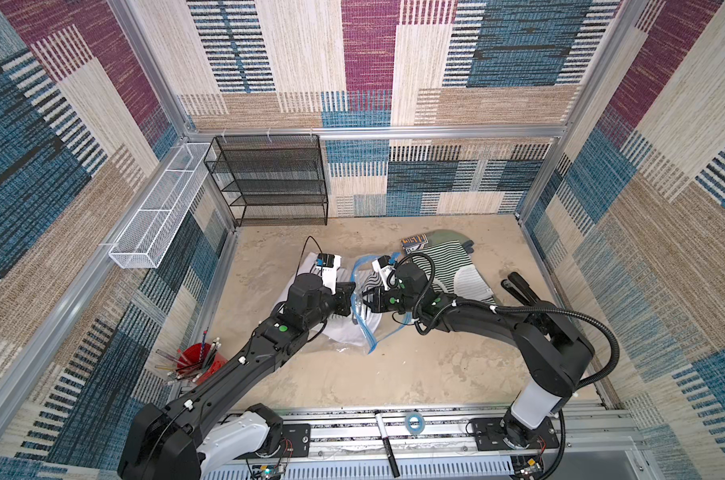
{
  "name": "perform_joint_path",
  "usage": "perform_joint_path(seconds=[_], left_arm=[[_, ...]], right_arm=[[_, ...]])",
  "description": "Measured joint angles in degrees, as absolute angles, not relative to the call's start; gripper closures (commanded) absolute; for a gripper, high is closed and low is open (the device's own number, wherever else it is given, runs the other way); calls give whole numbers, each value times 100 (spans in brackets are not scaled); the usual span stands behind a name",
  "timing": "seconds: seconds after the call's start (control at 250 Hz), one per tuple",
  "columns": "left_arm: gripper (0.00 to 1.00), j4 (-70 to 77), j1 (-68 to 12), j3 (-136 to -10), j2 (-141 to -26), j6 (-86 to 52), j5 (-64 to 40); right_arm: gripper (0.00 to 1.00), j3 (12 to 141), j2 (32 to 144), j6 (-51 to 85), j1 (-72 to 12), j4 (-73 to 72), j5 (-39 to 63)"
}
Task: Take the tank top out of the vacuum bag
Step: Take out the tank top from the vacuum bag.
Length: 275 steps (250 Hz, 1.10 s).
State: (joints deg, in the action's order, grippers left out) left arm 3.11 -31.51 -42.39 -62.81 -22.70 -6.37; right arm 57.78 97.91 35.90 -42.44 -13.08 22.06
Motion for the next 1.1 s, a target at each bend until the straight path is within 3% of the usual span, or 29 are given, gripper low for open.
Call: perform_joint_path(seconds=[0.248,0.452,0.704,0.792,1.1], left_arm=[[100,375,-3131,-4191,-6381,-2255,-1061],[100,449,-3131,-4101,-6407,-2255,-1347],[100,572,-3138,-4038,-6460,-2255,-1540],[100,574,-3138,-4038,-6460,-2255,-1542],[100,561,-3140,-4036,-6449,-2255,-1520]], right_arm=[[91,6123,9915,3358,-4244,-1122,2403],[72,6149,9983,3310,-4241,-943,2471],[81,6198,10060,3271,-4241,-786,2488],[100,6198,10084,3251,-4241,-779,2486],[100,6020,10068,3271,-4241,-792,2397]])
